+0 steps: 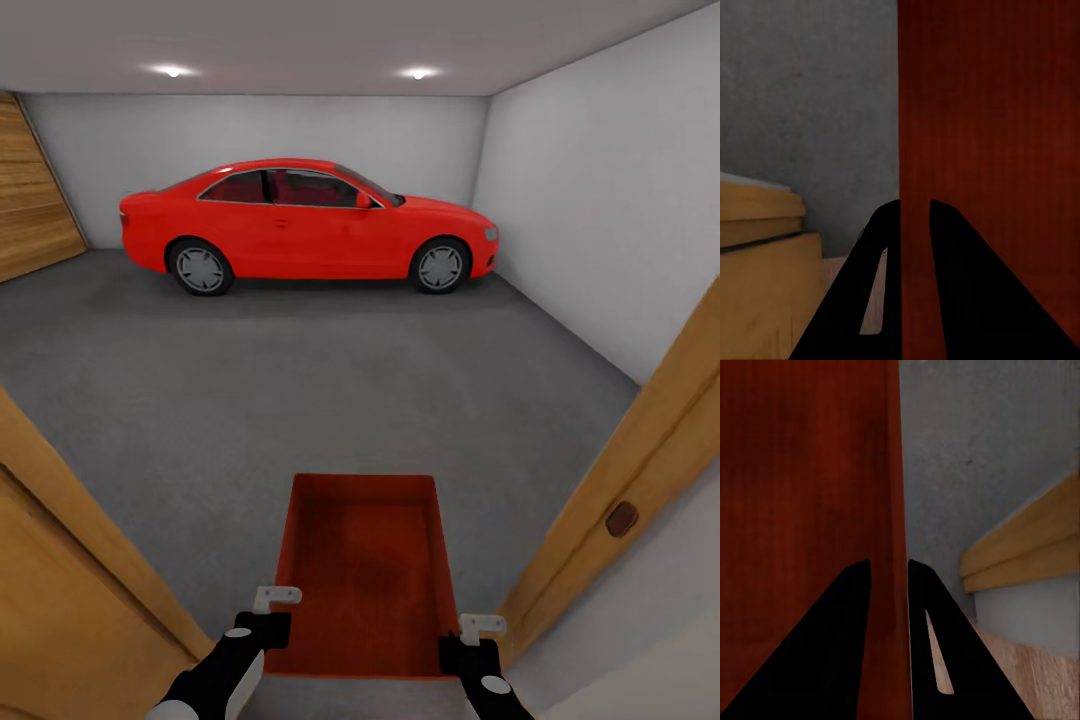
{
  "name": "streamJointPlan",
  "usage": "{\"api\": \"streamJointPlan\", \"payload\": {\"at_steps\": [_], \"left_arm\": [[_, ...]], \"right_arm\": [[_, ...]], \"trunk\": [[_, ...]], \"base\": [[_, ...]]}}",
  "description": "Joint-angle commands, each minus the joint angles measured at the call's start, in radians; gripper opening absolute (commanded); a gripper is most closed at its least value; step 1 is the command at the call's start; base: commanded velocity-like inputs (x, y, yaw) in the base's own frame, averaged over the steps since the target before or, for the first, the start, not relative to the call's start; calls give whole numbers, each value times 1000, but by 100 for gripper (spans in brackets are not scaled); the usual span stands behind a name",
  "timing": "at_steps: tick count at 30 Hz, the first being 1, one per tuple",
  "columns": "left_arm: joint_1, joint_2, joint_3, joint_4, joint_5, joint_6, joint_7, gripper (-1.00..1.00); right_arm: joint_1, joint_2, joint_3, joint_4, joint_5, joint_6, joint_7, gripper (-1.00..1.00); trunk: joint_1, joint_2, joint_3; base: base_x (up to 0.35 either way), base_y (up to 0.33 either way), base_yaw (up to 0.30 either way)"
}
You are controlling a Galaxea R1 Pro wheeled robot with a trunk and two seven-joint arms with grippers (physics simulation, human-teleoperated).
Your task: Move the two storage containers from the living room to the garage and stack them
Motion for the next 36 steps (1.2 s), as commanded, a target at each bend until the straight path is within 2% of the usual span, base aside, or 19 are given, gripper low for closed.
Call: {"api": "streamJointPlan", "payload": {"at_steps": [1, 36], "left_arm": [[-1, -29, -12, -5, -1, 6, -29, -100], [-1, -29, -13, -5, -1, 5, -30, -100]], "right_arm": [[0, 2, -12, 3, 3, 22, -16, -100], [0, 2, -12, 3, 3, 21, -16, -100]], "trunk": [[1, -1, -1], [1, -1, -1]], "base": [[336, 0, 0], [336, 0, 0]]}}
